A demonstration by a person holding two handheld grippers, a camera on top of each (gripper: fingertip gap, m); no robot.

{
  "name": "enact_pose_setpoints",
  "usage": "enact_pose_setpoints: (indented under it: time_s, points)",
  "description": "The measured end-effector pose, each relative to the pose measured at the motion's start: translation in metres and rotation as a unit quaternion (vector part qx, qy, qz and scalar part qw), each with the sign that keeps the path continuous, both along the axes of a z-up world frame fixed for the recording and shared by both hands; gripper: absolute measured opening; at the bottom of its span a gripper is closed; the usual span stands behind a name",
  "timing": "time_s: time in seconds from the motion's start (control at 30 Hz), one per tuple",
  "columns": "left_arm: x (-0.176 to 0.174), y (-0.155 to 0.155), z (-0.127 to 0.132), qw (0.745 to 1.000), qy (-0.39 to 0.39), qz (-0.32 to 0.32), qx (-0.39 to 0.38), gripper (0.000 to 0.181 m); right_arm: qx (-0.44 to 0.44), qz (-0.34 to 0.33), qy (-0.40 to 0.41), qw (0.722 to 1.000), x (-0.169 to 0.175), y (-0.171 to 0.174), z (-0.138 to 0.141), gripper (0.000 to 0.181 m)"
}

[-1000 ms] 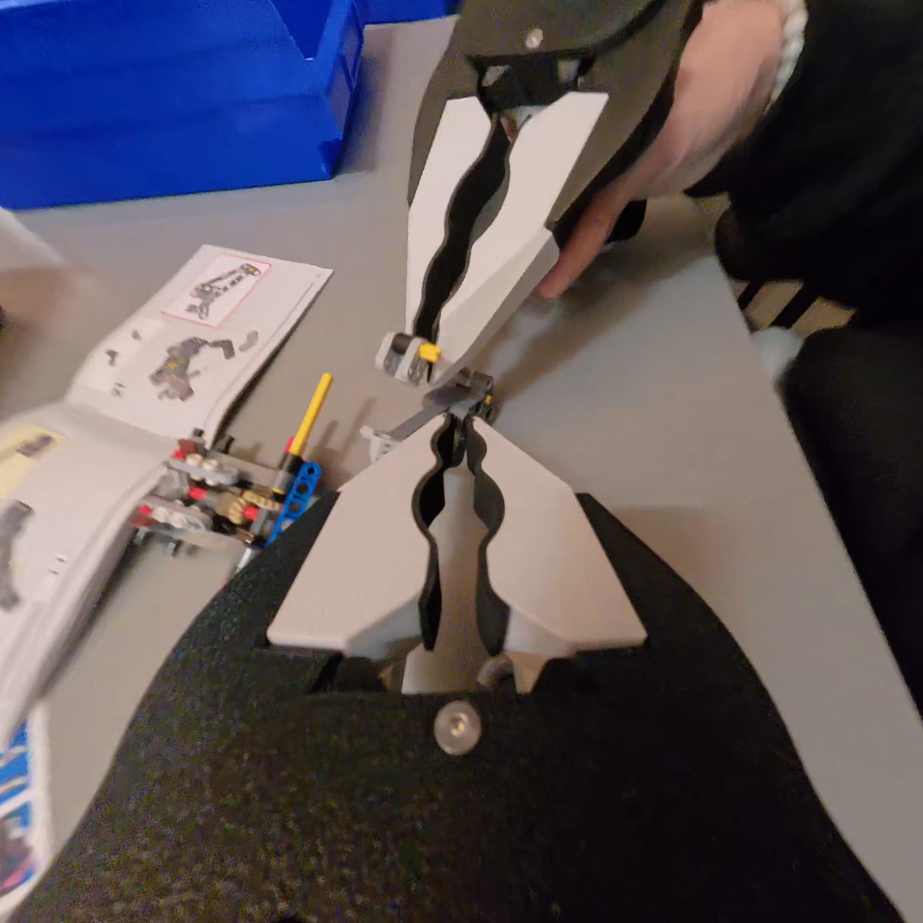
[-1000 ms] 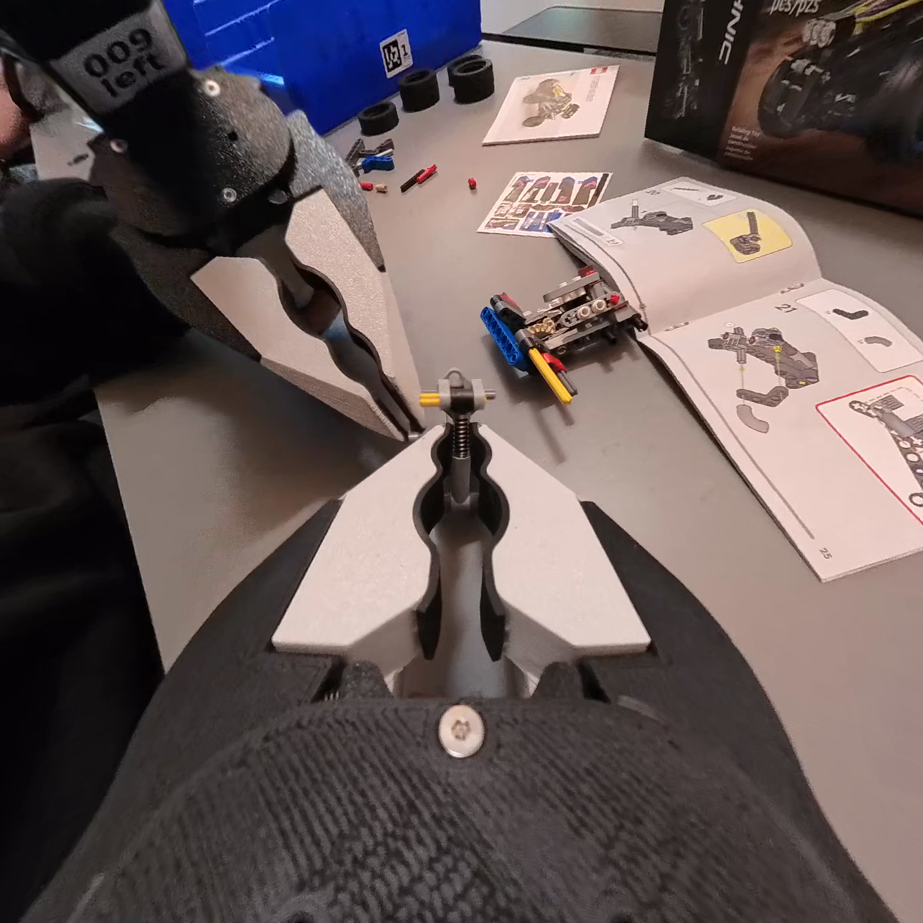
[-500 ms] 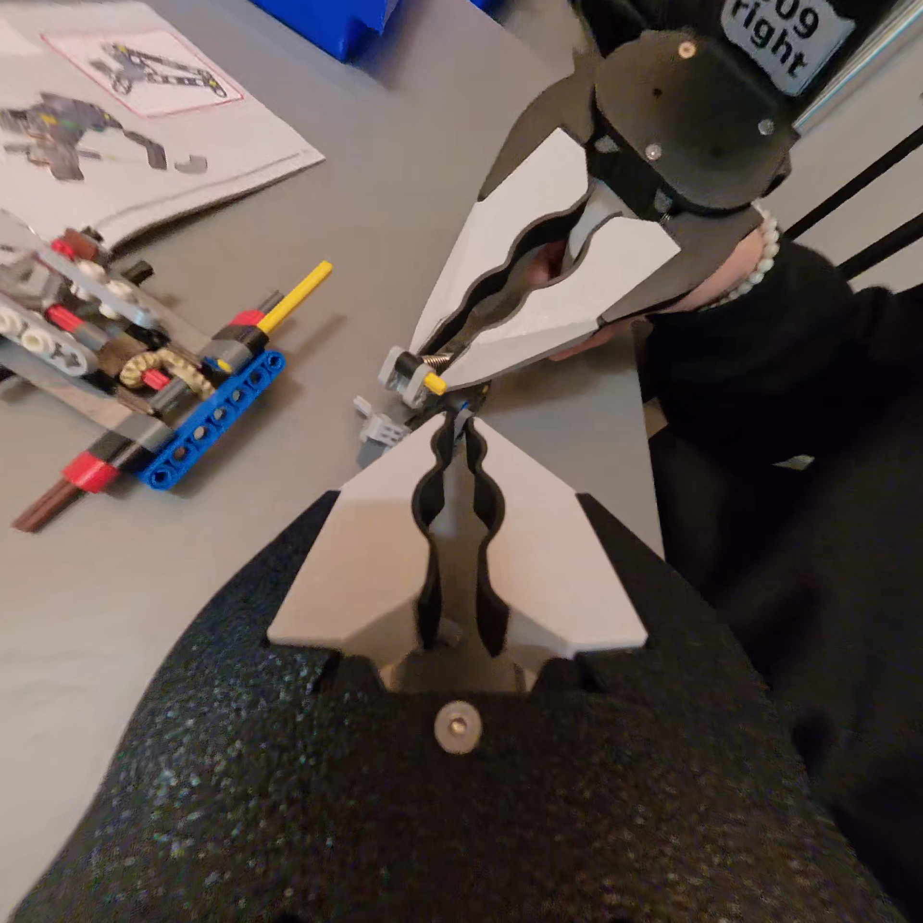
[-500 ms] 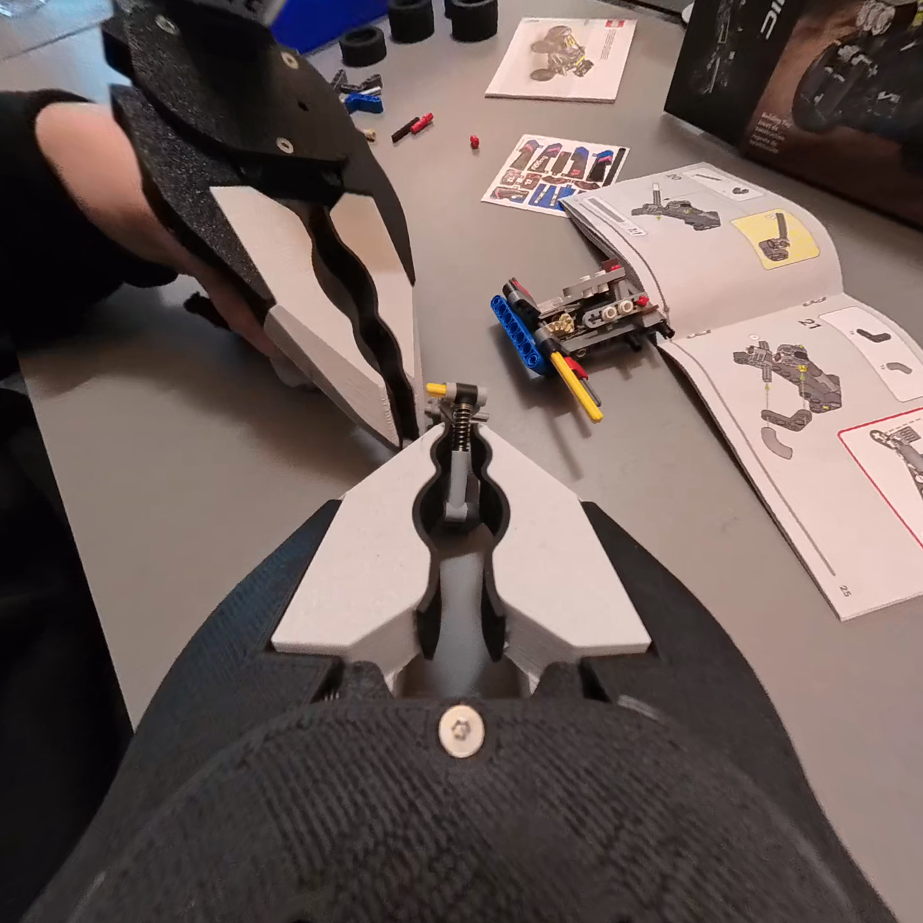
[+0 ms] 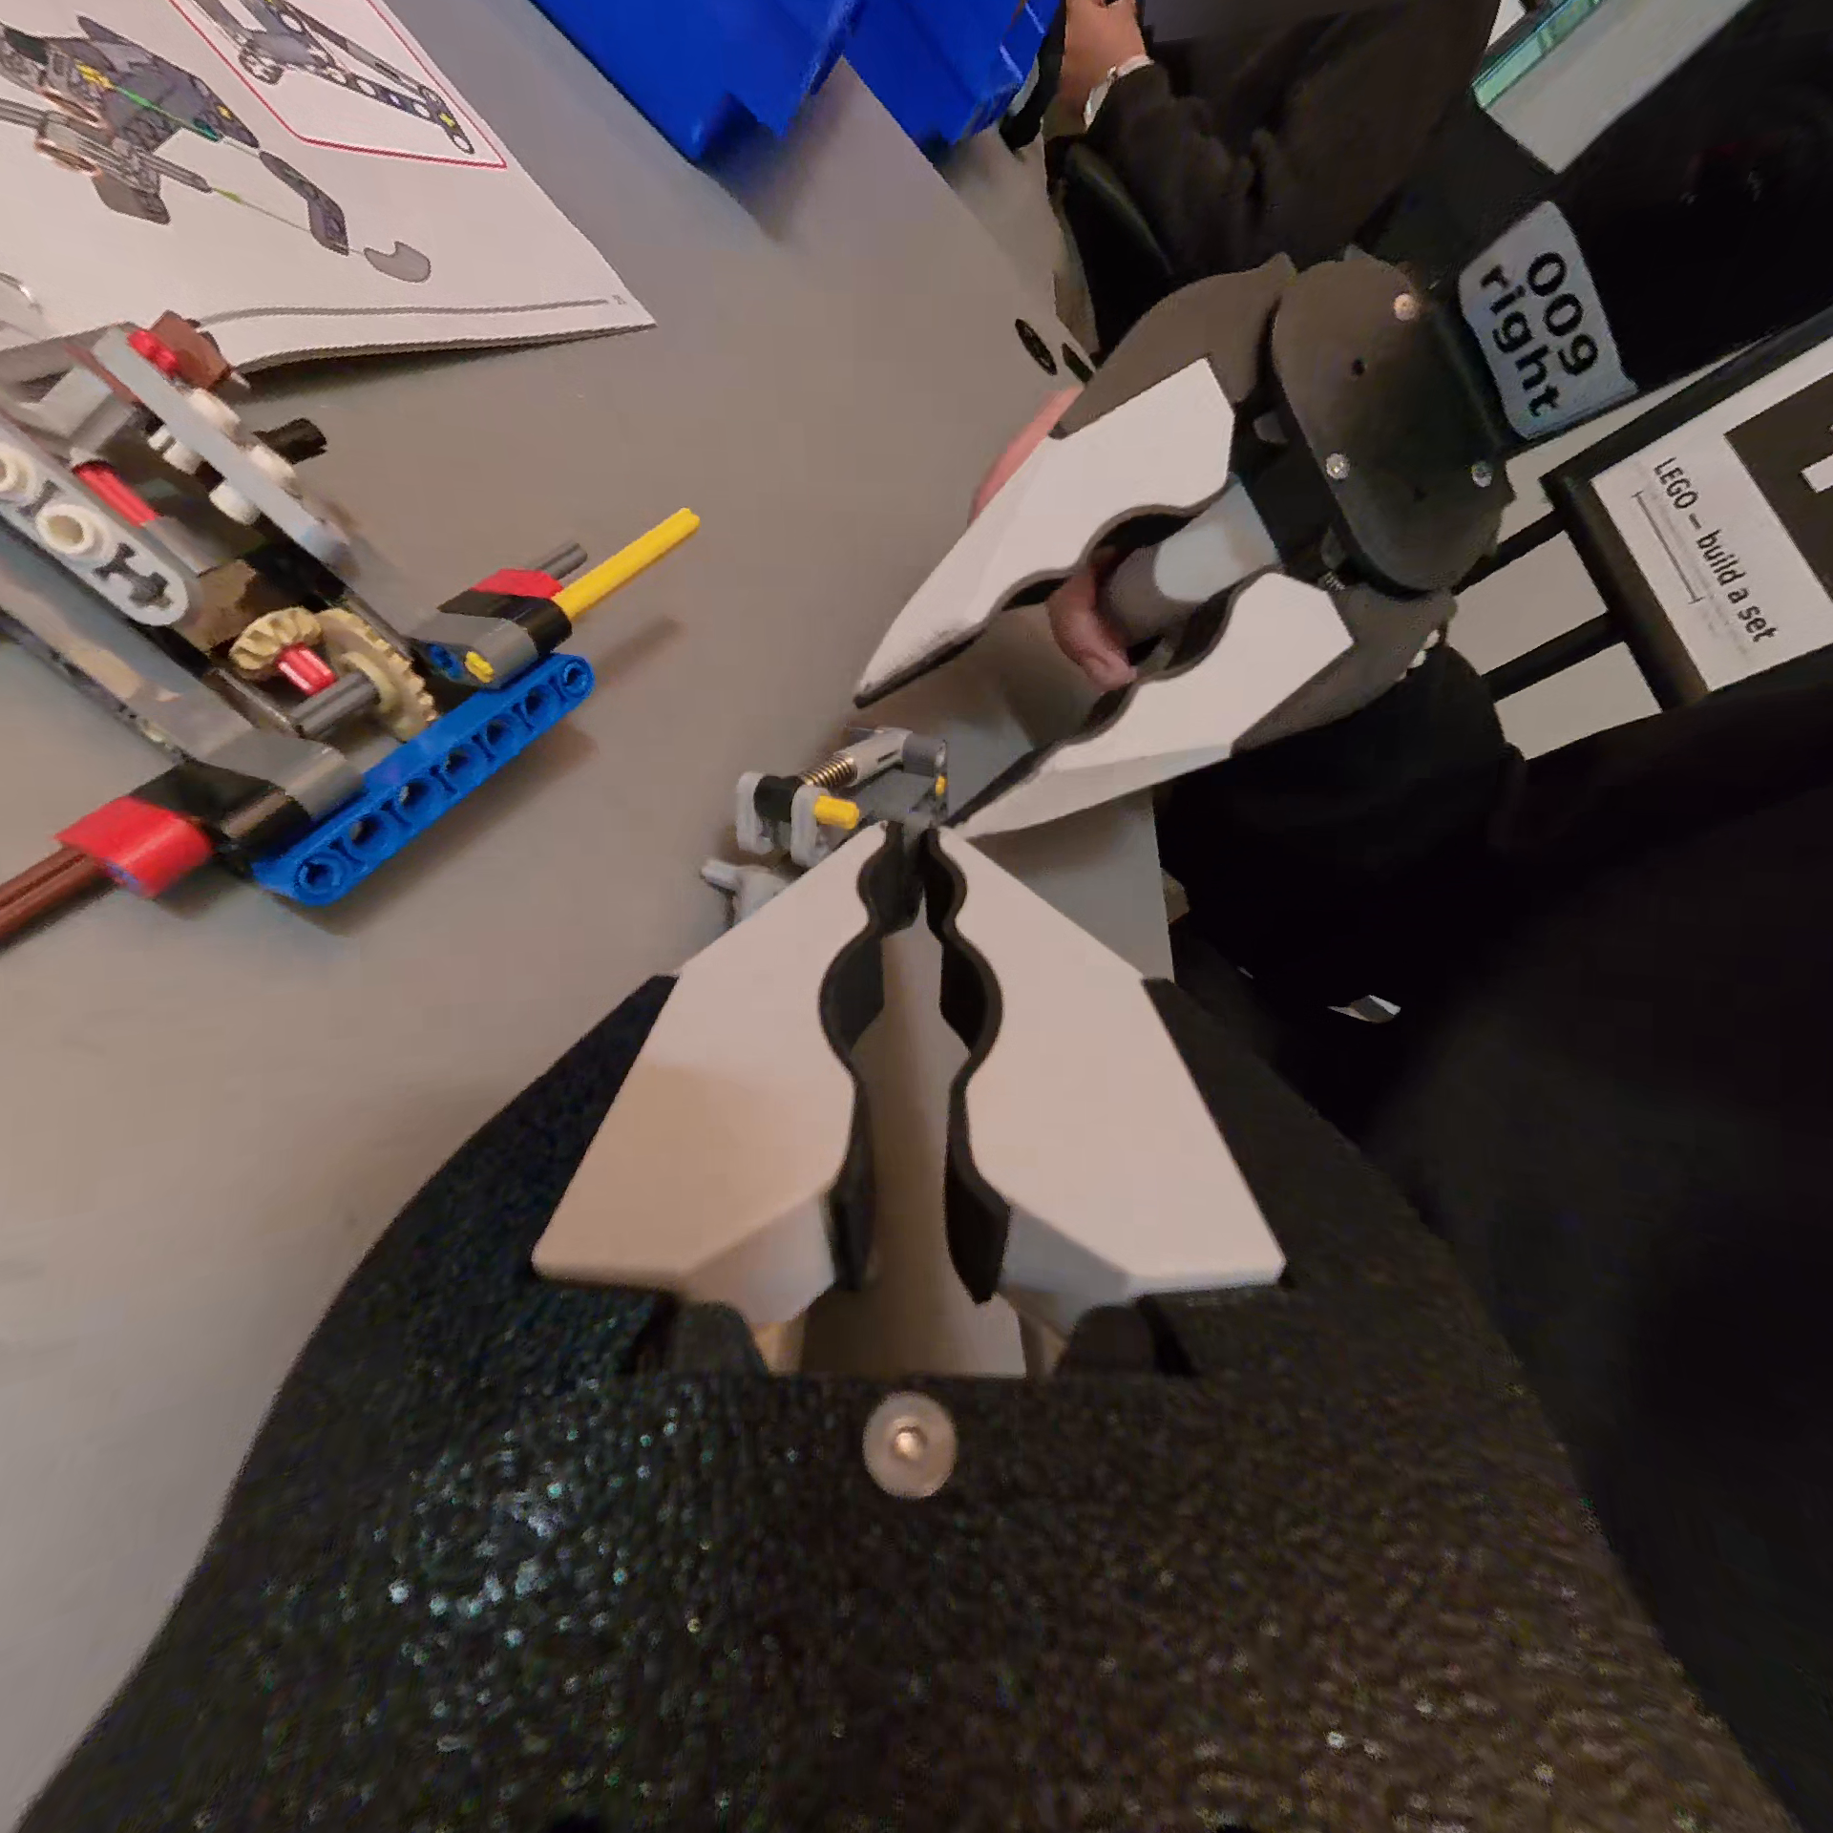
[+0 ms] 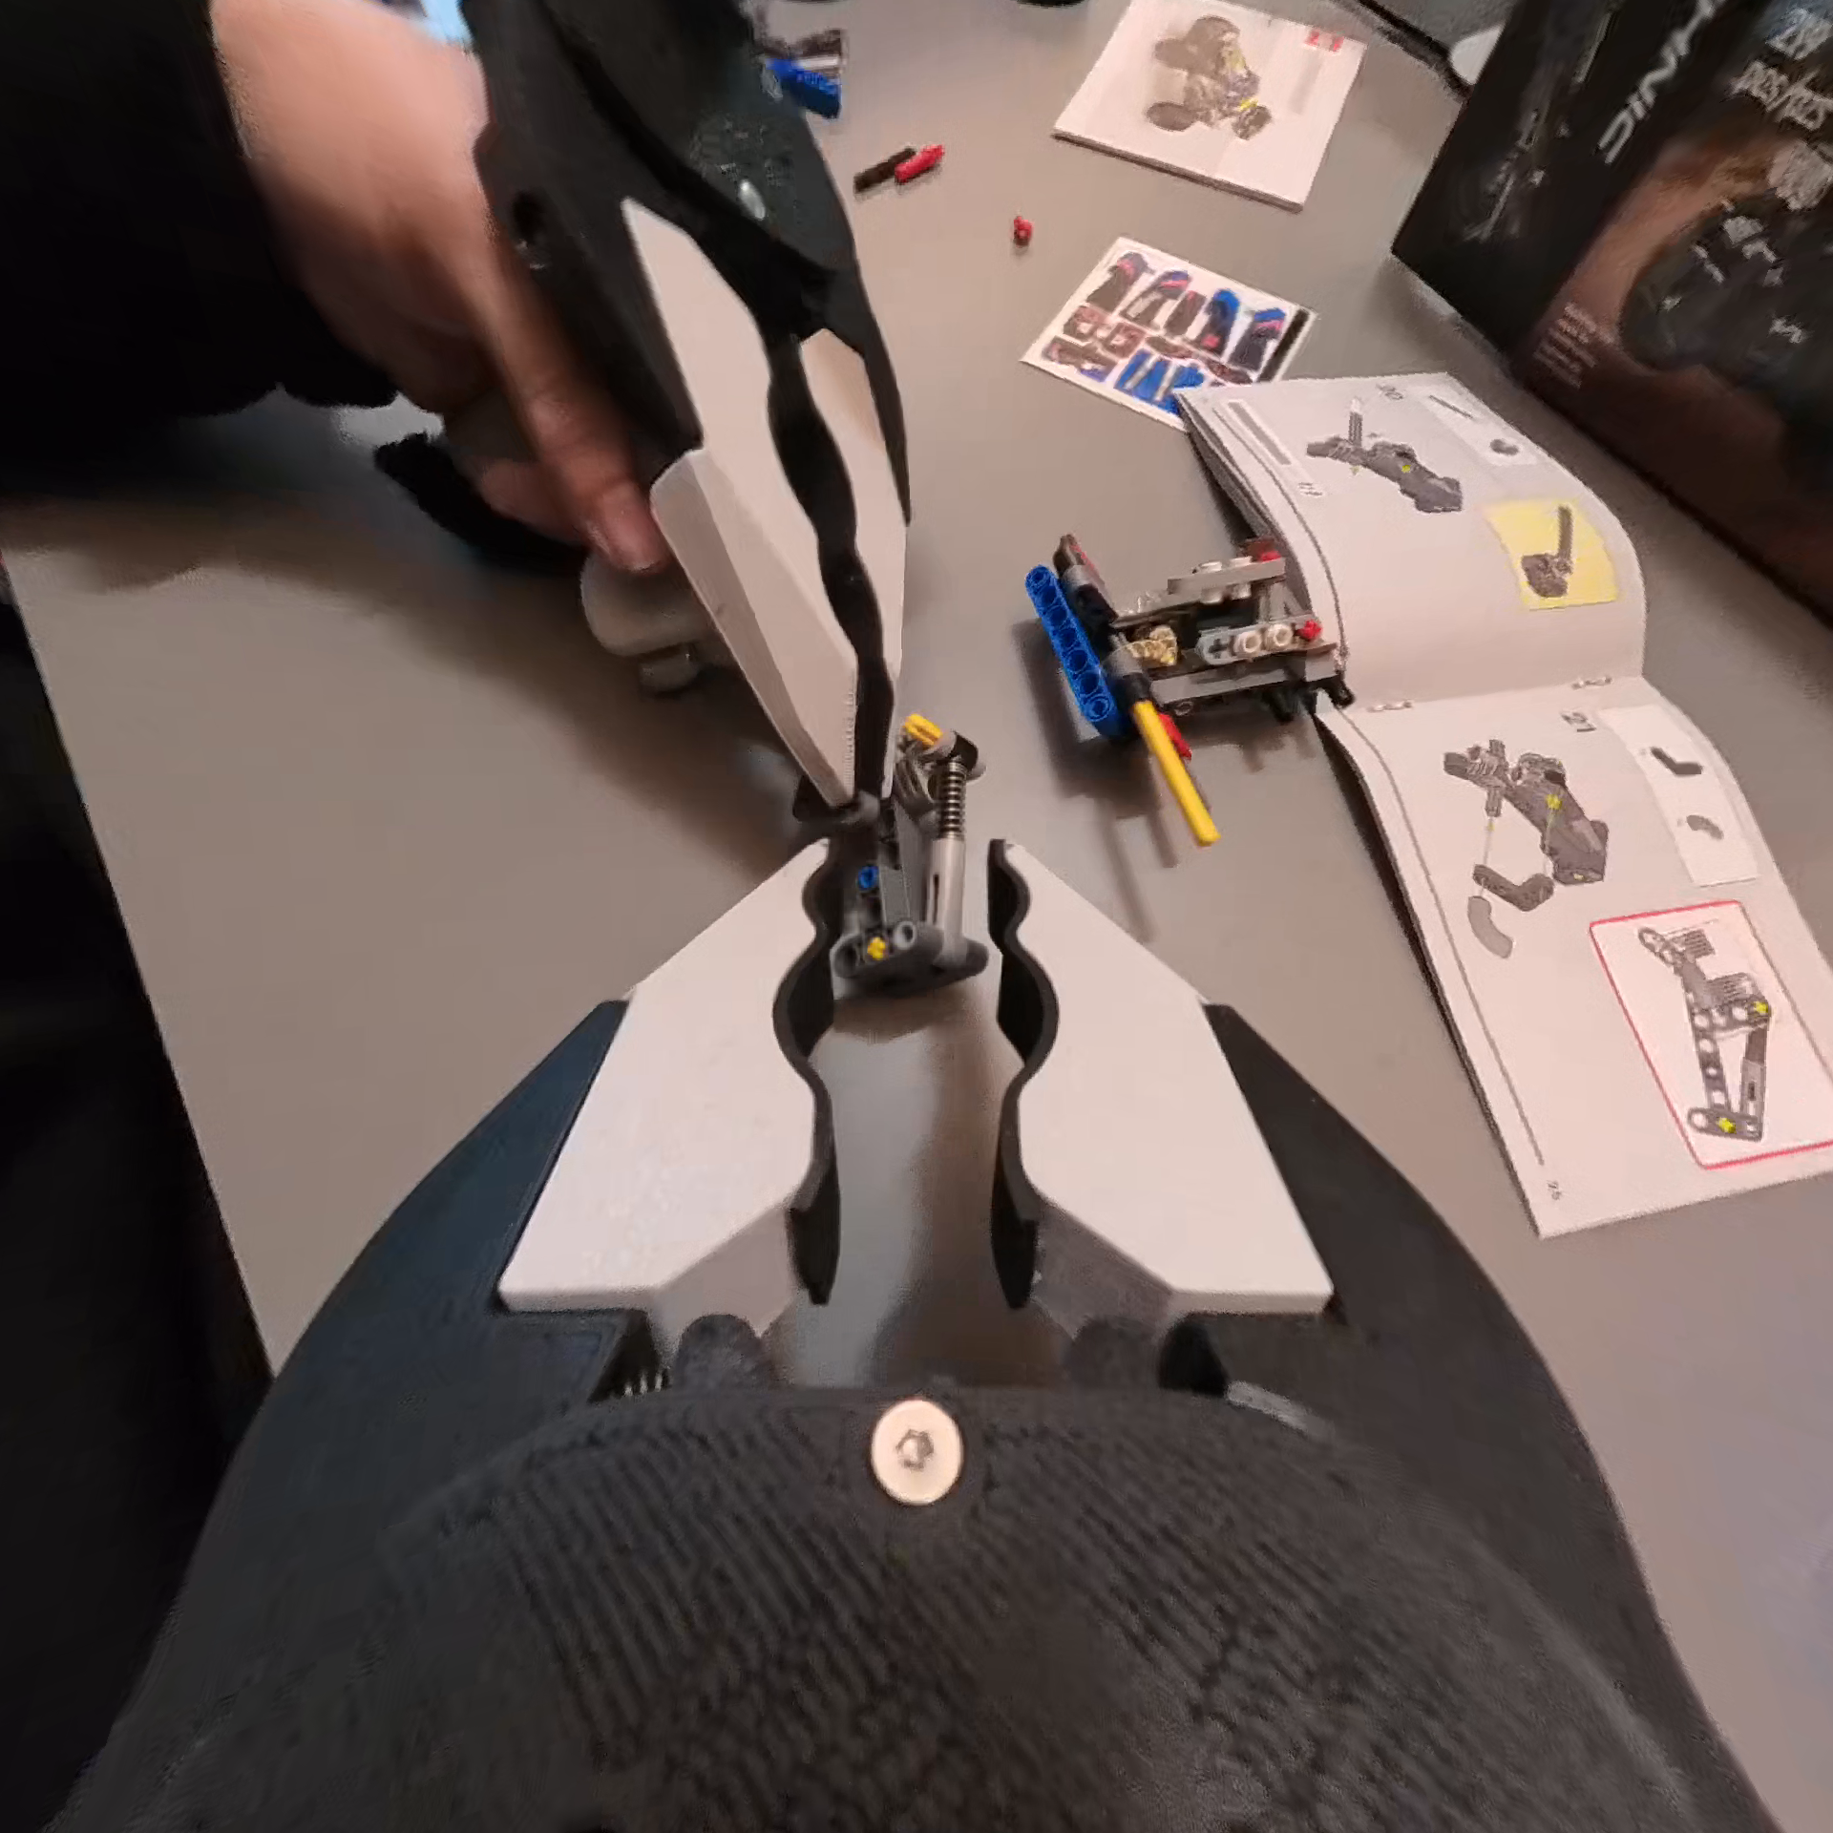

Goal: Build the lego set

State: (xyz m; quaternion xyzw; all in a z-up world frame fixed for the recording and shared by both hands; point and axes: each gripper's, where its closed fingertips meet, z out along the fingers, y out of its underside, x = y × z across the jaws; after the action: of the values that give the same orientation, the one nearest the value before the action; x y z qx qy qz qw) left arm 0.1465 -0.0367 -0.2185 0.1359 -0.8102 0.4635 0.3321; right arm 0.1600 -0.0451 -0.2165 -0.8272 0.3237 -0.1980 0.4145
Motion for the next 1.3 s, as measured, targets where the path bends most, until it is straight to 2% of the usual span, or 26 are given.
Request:
enact_pose_setpoints:
  time_s: [0.07, 0.13, 0.2, 0.3, 0.4, 0.5, 0.63, 0.73, 0.87, 0.97, 1.0, 1.07, 1.1, 1.2, 1.3]
  points:
    - [-0.001, 0.0, 0.0, 1.0, 0.006, -0.005, 0.001, 0.001, -0.023, -0.007, 0.006, 1.0, 0.003, -0.003, -0.008, 0.03]
    - [-0.001, 0.001, -0.002, 1.0, 0.009, -0.006, 0.005, 0.001, 0.002, 0.0, 0.014, 1.0, 0.003, 0.002, -0.008, 0.02]
    - [-0.002, 0.002, -0.002, 1.0, 0.004, -0.013, 0.005, 0.0, 0.006, 0.009, 0.019, 1.0, 0.002, 0.004, -0.009, 0.024]
    - [-0.008, 0.004, -0.001, 0.999, -0.012, -0.031, 0.0, 0.001, -0.027, 0.04, 0.05, 0.998, -0.006, 0.008, -0.027, 0.031]
    - [-0.009, 0.004, -0.002, 0.999, -0.035, -0.035, 0.004, 0.001, -0.058, 0.039, 0.011, 0.997, -0.002, 0.009, -0.027, 0.022]
    - [-0.004, 0.004, 0.001, 0.998, -0.064, -0.015, -0.006, 0.001, -0.065, 0.024, -0.008, 0.998, 0.002, 0.008, -0.026, 0.022]
    - [0.005, 0.003, 0.005, 0.988, -0.153, 0.032, -0.017, 0.001, -0.067, -0.037, -0.041, 0.996, 0.011, 0.005, -0.02, 0.021]
    - [0.011, 0.002, 0.005, 0.959, -0.28, 0.048, -0.01, 0.001, -0.057, -0.06, -0.022, 0.996, 0.014, 0.004, -0.022, 0.021]
    - [0.024, 0.002, 0.001, 0.875, -0.483, 0.039, 0.005, 0.0, -0.058, -0.071, -0.001, 0.996, 0.018, 0.001, -0.027, 0.022]
    - [0.022, 0.006, -0.002, 0.821, -0.571, -0.011, 0.007, 0.006, -0.053, -0.068, 0.003, 0.996, 0.018, 0.001, -0.027, 0.022]
    - [0.021, 0.008, 0.002, 0.799, -0.6, -0.029, -0.005, 0.015, -0.054, -0.065, 0.002, 0.996, 0.018, 0.002, -0.027, 0.022]
    - [0.019, 0.015, 0.01, 0.747, -0.66, -0.073, -0.035, 0.02, -0.054, -0.063, 0.002, 0.997, 0.018, 0.002, -0.027, 0.022]
    - [0.019, 0.019, 0.013, 0.713, -0.693, -0.097, -0.045, 0.021, -0.054, -0.062, 0.002, 0.997, 0.018, 0.002, -0.027, 0.022]
    - [0.029, 0.029, 0.011, 0.587, -0.791, -0.172, -0.02, 0.027, -0.048, -0.057, 0.007, 0.997, 0.017, 0.003, -0.027, 0.022]
    - [0.027, 0.029, -0.002, 0.476, -0.839, -0.263, 0.015, 0.034, -0.05, -0.057, 0.006, 0.997, 0.017, 0.003, -0.027, 0.022]
